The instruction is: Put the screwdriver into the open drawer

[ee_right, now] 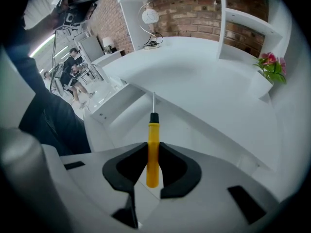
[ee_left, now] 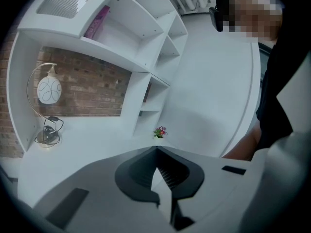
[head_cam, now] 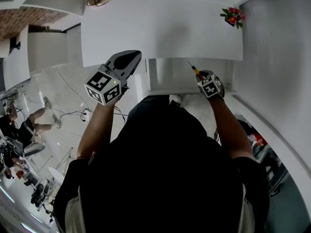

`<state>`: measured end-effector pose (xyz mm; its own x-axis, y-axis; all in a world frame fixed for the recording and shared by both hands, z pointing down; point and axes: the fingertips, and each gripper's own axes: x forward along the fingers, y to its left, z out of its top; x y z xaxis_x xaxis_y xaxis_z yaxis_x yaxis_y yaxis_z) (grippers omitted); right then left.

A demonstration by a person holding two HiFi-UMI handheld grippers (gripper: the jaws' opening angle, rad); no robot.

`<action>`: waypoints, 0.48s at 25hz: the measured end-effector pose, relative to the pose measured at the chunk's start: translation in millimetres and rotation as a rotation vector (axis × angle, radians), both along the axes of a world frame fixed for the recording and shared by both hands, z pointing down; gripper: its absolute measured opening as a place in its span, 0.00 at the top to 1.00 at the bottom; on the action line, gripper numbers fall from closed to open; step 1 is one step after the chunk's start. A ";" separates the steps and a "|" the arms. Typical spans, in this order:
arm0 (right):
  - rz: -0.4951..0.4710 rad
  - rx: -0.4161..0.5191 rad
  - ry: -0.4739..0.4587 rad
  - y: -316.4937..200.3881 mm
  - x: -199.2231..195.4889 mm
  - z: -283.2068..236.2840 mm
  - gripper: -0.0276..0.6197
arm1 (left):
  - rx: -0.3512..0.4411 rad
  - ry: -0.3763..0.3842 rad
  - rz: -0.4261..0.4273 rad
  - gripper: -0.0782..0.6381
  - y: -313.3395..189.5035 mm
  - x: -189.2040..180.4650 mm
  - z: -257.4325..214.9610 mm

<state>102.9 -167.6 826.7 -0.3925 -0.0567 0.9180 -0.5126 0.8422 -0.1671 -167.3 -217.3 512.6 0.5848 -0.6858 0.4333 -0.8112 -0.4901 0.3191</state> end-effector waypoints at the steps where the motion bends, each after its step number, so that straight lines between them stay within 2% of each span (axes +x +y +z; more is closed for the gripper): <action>1: -0.009 0.000 0.002 0.7 -1.3 3.9 0.83 | -0.002 0.001 -0.001 0.87 -0.1 -1.1 1.1; 12: -0.039 -0.050 0.062 3.9 -5.2 35.0 0.83 | -0.035 0.002 -0.019 0.87 0.2 -17.4 19.2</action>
<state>97.7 -163.7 861.7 -0.3358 0.0044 0.9419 -0.4899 0.8533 -0.1786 -184.7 -217.1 531.9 0.5729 -0.6809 0.4562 -0.8194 -0.4633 0.3374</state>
